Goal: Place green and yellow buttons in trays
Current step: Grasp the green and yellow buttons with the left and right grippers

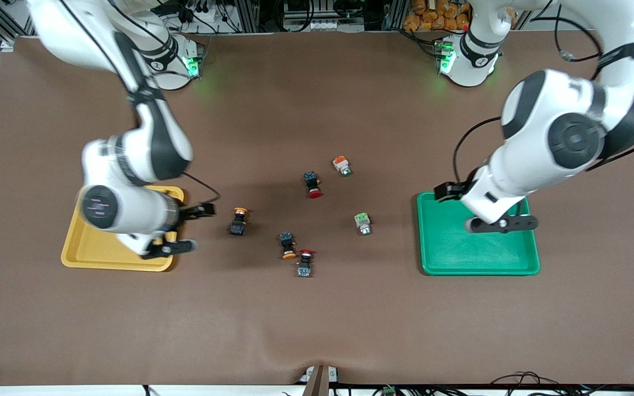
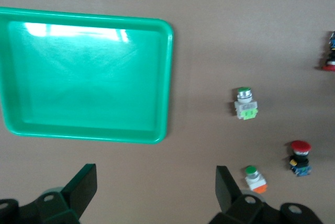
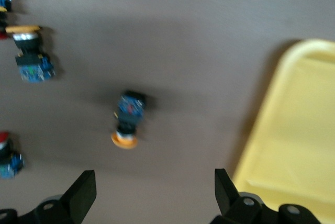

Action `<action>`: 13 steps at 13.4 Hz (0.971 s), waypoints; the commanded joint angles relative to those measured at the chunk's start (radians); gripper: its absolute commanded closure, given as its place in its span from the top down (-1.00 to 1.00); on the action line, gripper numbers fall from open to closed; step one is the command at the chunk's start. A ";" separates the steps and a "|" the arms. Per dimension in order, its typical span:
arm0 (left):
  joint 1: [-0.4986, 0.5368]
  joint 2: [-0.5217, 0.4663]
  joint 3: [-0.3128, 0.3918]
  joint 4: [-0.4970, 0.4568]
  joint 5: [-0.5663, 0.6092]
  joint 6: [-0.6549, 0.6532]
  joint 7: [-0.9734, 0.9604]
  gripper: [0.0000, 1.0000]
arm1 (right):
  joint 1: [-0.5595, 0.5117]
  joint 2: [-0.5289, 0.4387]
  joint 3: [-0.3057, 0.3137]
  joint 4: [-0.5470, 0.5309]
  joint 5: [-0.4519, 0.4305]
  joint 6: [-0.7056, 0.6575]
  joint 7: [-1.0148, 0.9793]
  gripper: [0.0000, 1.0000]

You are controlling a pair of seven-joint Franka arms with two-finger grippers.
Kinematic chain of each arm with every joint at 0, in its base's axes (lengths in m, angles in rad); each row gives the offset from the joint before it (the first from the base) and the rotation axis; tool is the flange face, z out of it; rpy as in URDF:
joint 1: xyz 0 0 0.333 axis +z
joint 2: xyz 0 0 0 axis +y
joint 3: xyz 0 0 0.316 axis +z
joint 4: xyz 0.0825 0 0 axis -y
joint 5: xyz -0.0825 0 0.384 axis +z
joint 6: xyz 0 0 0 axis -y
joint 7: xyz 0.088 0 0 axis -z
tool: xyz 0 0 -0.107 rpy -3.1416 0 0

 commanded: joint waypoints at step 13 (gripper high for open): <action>-0.216 0.337 0.011 0.008 0.021 0.419 -0.300 1.00 | 0.280 0.281 -0.011 0.032 0.016 0.612 0.158 1.00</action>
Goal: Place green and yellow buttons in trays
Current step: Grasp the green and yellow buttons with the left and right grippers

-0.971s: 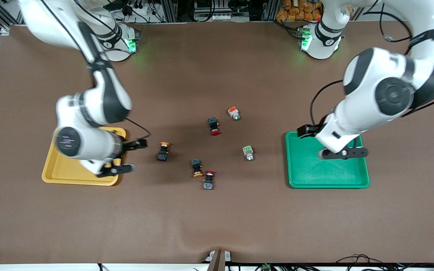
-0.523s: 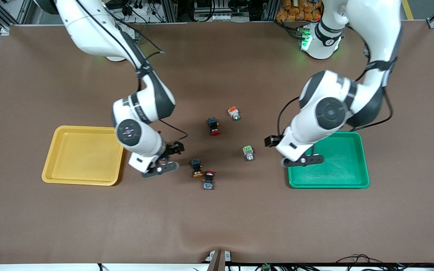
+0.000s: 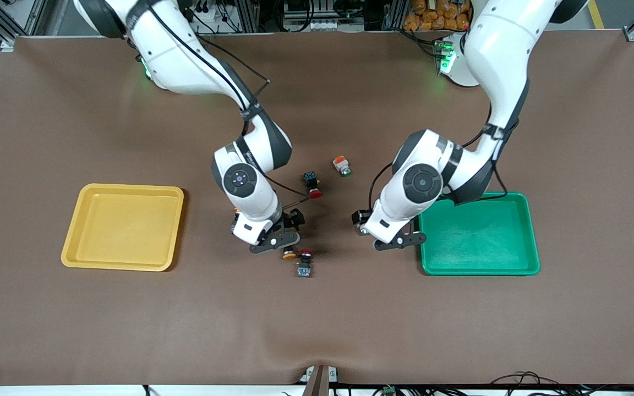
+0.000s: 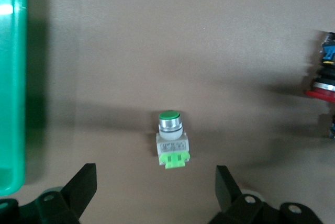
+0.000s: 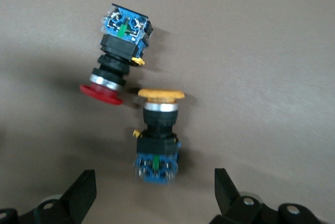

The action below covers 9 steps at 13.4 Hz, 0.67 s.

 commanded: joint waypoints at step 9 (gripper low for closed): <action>-0.052 0.111 0.015 -0.007 0.023 0.148 -0.045 0.76 | -0.009 0.024 -0.014 0.024 0.013 0.048 0.041 -1.00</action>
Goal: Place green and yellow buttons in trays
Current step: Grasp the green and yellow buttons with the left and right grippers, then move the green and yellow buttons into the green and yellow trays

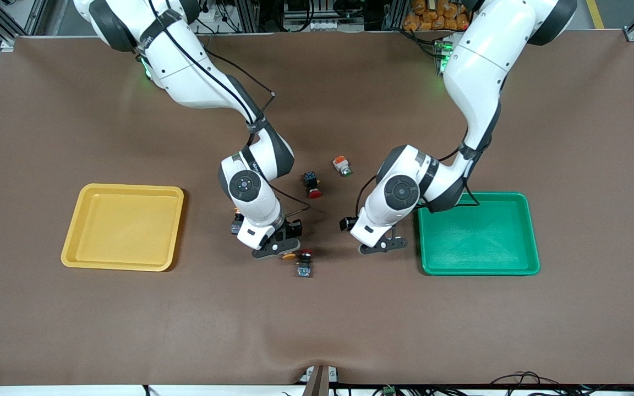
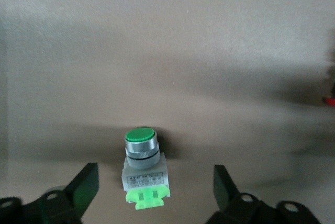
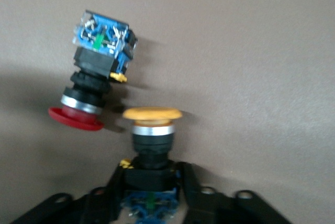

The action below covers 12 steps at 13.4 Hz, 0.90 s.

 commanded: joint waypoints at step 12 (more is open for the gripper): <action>0.012 -0.026 0.012 -0.007 0.023 -0.028 -0.011 -0.98 | -0.306 -0.407 -0.010 -0.072 0.003 -0.582 -0.119 -1.00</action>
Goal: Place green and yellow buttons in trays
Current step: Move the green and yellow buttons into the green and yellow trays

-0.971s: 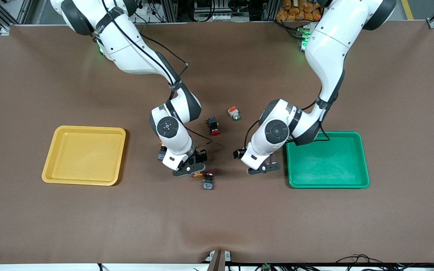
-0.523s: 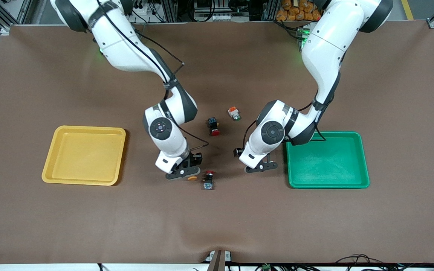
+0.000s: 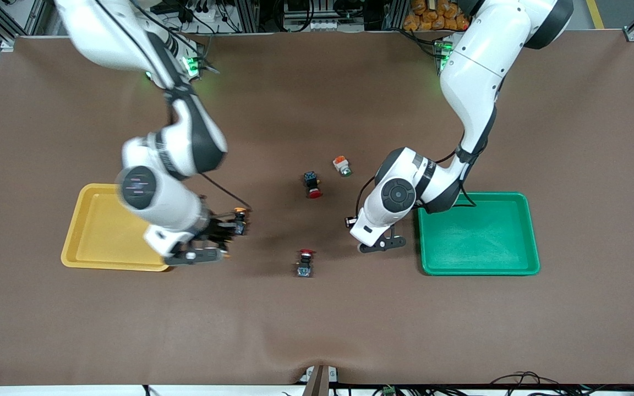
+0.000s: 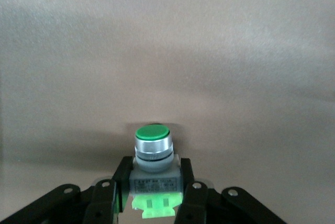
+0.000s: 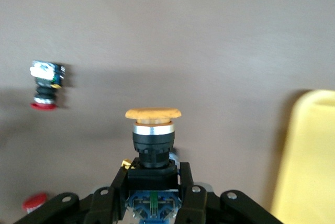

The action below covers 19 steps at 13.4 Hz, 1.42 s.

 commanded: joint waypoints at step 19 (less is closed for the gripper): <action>0.336 -0.125 0.005 -0.078 0.172 -0.176 0.259 -0.82 | -0.540 0.043 0.021 -0.095 -0.113 -0.092 -0.428 1.00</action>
